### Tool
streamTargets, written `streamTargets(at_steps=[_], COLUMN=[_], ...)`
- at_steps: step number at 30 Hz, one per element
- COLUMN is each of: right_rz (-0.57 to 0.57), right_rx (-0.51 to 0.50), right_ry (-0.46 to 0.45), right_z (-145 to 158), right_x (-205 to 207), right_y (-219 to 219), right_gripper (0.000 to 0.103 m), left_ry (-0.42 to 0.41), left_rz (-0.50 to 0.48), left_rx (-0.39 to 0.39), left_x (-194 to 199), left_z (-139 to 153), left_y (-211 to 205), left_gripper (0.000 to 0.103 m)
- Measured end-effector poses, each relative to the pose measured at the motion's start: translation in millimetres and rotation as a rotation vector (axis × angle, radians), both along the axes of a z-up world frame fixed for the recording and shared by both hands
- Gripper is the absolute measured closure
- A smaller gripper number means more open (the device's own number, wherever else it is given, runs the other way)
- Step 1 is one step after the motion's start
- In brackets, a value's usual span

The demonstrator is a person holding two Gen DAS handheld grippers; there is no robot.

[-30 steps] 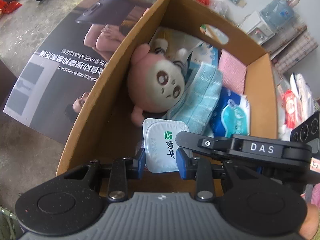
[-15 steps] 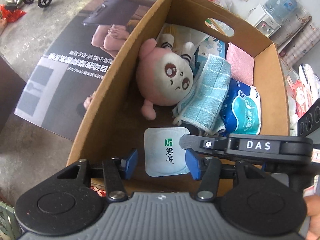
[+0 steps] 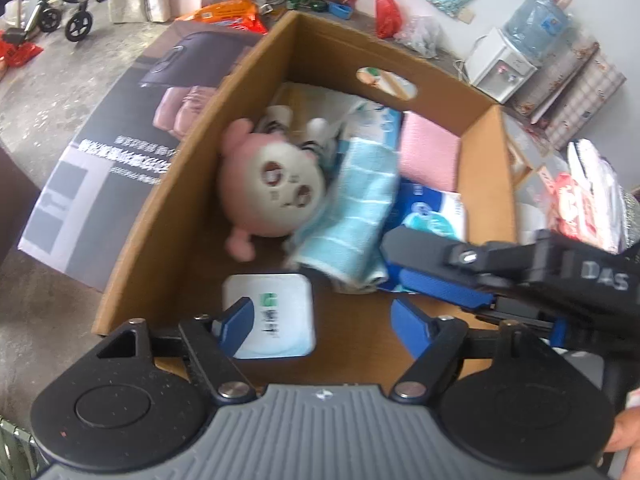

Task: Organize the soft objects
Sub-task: 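Move both tools back to the table beside the plastic bag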

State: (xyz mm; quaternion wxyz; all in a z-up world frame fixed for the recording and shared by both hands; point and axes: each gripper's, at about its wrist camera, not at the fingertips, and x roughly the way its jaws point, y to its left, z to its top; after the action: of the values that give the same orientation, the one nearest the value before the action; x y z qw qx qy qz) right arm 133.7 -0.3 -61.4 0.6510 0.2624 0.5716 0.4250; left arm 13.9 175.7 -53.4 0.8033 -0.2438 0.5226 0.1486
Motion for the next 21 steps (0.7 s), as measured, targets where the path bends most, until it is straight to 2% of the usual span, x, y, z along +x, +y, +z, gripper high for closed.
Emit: streamTargets(at_steps=[4,7,14,21], right_rz=[-0.093,-0.165,-0.317,-0.370], right_rx=[0.021,0.001,-0.113,-0.266], right_ry=[-0.029,-0.060,-0.117,-0.183], right_z=[17,25,31,14], right_x=[3,6,15,30], right_y=[-54,-103,-221,-316], right_gripper=[0.039,0.037,0.036,0.036], left_ry=[-0.023,-0.039,-0.040,-0.055], left_rz=[-0.046,-0.089,-0.196,-0.321], left_rx=[0.015,0.015,-0.009,-0.041], left_x=[11,22,48,75], left_z=[10,14,15,13], left_y=[-27,-51,-117,-195], left_gripper=[0.015,0.012,0.012,0.012])
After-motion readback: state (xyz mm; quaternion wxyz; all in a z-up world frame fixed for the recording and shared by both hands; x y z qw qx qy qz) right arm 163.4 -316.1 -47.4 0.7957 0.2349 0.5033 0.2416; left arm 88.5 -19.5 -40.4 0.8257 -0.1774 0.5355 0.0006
